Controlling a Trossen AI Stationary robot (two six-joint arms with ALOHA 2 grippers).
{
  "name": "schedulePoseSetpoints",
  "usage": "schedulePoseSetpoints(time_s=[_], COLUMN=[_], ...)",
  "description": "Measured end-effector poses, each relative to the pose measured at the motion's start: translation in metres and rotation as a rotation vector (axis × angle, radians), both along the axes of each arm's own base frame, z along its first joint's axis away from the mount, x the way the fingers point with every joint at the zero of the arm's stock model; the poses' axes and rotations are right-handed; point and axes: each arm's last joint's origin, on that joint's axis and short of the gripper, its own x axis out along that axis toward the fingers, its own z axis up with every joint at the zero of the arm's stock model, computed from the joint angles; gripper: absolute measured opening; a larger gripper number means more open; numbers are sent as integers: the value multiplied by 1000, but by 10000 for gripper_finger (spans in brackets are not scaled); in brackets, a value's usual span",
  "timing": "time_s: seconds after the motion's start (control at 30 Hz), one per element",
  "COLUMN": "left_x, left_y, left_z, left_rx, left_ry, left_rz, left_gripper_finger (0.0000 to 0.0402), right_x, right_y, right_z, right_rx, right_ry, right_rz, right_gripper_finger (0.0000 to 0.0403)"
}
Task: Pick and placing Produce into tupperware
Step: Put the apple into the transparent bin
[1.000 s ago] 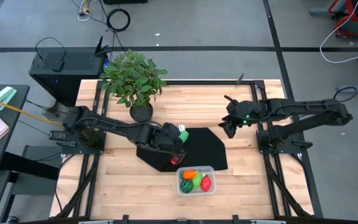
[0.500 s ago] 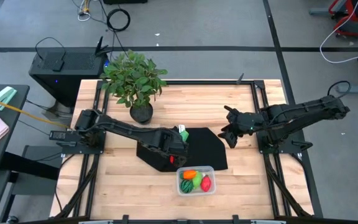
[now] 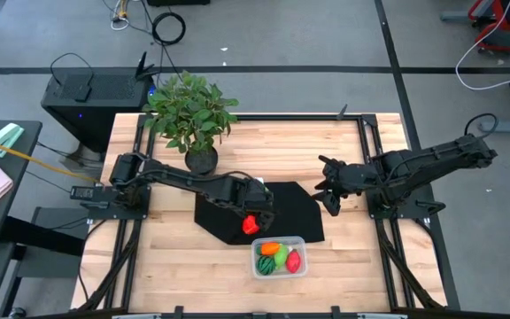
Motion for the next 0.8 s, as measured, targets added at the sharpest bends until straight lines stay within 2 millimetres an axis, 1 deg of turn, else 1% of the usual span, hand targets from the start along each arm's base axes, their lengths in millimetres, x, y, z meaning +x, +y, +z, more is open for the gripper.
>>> schedulePoseSetpoints(time_s=[0.2,0.37,0.47,0.63,0.73,0.8], left_x=[1,7,7,7,2,5], left_y=[2,0,-2,-3,-2,-4], left_z=[0,-16,-27,-33,-38,-42], left_rx=[3,-33,-35,-65,-51,-52], left_ry=[-2,24,81,110,175,170], left_rz=[3,14,13,26,25,19], left_gripper_finger=[399,399,399,399,399,399], right_x=[0,1,1,1,1,1], right_y=[0,0,0,0,0,0], right_z=[0,1,1,2,2,3], right_rx=[-12,-8,-7,-4,-3,-3], right_ry=[-1,-8,-10,-24,-29,-28], right_rz=[15,18,17,18,18,18], right_gripper_finger=[197,197,197,197,197,197])
